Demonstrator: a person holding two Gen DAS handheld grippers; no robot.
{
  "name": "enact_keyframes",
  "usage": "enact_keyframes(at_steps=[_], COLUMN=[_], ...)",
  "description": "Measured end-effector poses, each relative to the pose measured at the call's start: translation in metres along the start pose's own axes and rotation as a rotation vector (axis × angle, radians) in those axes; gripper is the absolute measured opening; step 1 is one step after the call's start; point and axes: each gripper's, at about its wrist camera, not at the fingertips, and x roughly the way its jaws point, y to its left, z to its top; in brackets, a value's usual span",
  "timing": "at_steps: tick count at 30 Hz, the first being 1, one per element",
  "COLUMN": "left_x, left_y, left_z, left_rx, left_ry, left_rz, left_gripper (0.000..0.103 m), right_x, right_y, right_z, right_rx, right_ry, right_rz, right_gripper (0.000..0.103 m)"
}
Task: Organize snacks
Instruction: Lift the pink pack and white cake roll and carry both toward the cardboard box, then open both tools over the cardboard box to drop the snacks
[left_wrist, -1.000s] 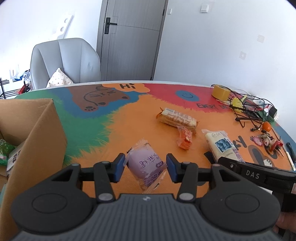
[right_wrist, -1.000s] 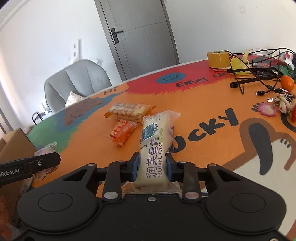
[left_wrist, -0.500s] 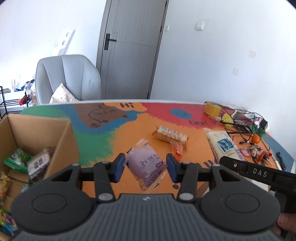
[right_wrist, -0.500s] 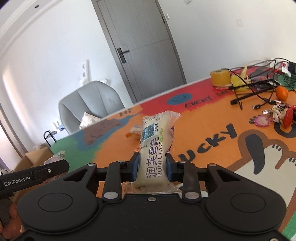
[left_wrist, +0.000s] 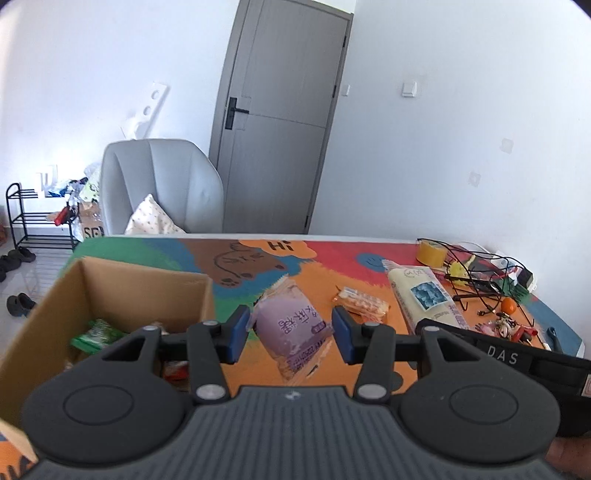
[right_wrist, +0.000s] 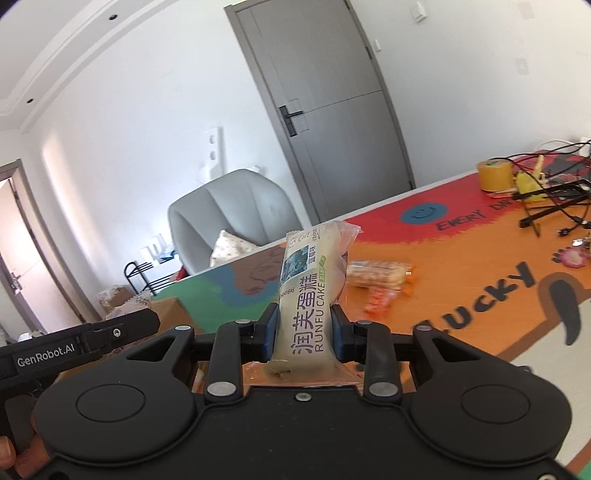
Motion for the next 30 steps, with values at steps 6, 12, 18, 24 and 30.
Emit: enact_keyframes(at_steps=[6, 12, 18, 24, 30], left_x=[-0.02, -0.038, -0.05, -0.054, -0.05], left_y=[0.023, 0.05, 0.082, 0.11, 0.127], left_z=[0.004, 0.006, 0.006, 0.003, -0.004], left_rx=[-0.02, -0.05, -0.093, -0.13, -0.161], left_ry=[-0.027, -0.052, -0.063, -0.06, -0.038], left_rz=[0.029, 0.071, 0.123, 0.165, 0.182], left_gripper=[0.047, 0.047, 0.047, 0.047, 0.047], right_x=[0.001, 0.007, 0.015, 0.023, 0.035], right_y=[0.031, 0.063, 0.093, 0.117, 0.141], right_z=[-0.002, -0.002, -0.007, -0.009, -0.018], right_rx=[-0.037, -0.077, -0.117, -0.148, -0.169], right_ry=[0.002, 0.008, 0.029, 0.047, 0.084], right_rz=[0.04, 0.083, 0.129, 0.172, 0.211], right_gripper=[0.03, 0.03, 0.03, 0.03, 0.03])
